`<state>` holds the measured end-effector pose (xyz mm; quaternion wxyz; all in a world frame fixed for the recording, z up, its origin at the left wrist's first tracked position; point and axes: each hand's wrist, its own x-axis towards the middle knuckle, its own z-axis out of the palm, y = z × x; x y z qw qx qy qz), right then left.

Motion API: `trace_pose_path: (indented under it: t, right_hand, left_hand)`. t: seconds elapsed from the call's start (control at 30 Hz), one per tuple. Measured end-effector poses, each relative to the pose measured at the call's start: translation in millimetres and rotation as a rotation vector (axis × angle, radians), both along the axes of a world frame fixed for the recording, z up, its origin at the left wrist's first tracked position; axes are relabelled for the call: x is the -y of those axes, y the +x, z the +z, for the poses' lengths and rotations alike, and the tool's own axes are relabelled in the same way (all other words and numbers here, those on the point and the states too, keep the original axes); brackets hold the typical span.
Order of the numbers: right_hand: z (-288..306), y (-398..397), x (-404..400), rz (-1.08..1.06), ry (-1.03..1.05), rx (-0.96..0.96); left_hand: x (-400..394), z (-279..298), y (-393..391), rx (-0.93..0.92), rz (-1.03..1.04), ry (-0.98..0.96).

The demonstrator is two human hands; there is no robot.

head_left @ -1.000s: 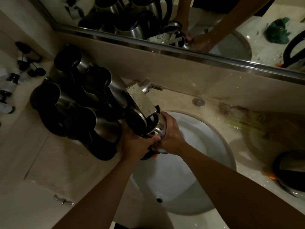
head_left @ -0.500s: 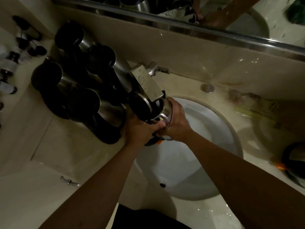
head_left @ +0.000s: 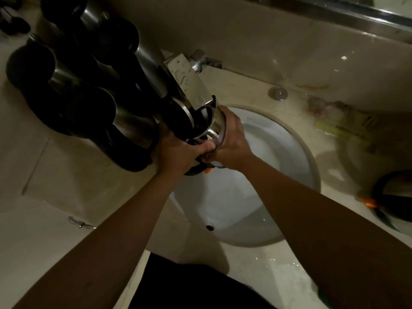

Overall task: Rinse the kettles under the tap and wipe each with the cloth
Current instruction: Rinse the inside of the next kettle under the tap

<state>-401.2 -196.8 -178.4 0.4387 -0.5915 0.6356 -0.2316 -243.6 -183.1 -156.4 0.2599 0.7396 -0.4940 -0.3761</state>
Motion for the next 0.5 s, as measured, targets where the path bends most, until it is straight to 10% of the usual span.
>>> trace_pose_path:
  t: [0.5]
  right_hand:
    - [-9.3,-1.3,-2.6,0.016,-0.04,-0.065]
  left_hand:
    - [-4.9,-7.2,1.1,0.04,0.007,-0.052]
